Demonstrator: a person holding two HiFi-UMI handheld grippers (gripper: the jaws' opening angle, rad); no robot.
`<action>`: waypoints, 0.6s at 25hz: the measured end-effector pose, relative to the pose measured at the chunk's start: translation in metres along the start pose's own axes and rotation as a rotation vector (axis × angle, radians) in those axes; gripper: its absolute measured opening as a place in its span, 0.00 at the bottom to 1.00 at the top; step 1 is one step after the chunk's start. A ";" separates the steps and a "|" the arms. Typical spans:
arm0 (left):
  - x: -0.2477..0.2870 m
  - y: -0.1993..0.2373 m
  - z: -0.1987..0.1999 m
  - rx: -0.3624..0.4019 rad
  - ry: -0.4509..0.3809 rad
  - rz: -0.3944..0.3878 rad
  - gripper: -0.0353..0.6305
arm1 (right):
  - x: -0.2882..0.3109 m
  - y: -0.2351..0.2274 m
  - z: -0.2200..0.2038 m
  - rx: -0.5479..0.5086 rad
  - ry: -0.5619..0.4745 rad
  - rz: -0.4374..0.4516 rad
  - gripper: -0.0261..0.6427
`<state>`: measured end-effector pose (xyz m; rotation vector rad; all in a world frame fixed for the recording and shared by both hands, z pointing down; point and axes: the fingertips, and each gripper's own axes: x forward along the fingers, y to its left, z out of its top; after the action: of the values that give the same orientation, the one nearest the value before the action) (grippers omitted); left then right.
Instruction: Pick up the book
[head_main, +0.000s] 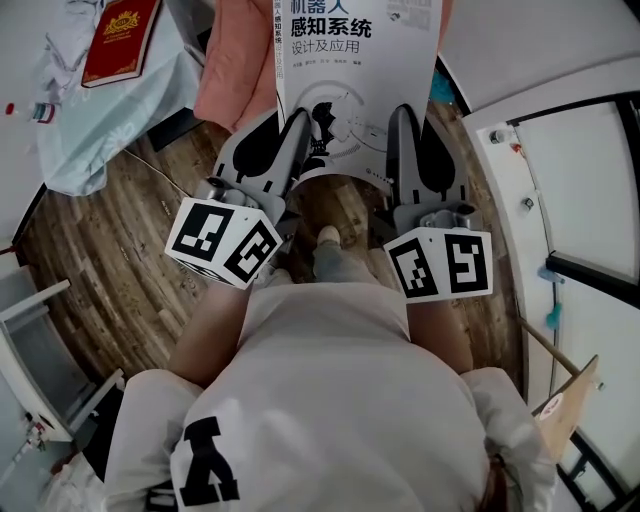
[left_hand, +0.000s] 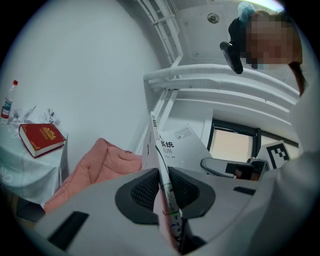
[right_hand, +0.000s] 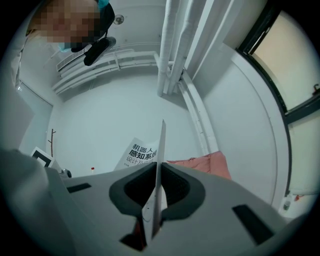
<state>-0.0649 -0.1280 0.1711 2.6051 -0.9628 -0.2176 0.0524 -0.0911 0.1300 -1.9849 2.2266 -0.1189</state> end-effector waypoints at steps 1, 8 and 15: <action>0.000 -0.001 0.001 0.003 0.004 -0.001 0.14 | 0.000 0.000 0.000 0.001 -0.001 -0.003 0.11; -0.001 -0.002 0.003 0.019 0.011 0.017 0.14 | 0.000 -0.001 -0.001 0.012 -0.002 0.003 0.11; -0.003 -0.004 0.003 0.028 0.010 0.075 0.14 | 0.003 -0.005 -0.003 0.049 0.006 0.049 0.11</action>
<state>-0.0653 -0.1242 0.1664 2.5872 -1.0656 -0.1726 0.0565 -0.0945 0.1335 -1.9060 2.2524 -0.1715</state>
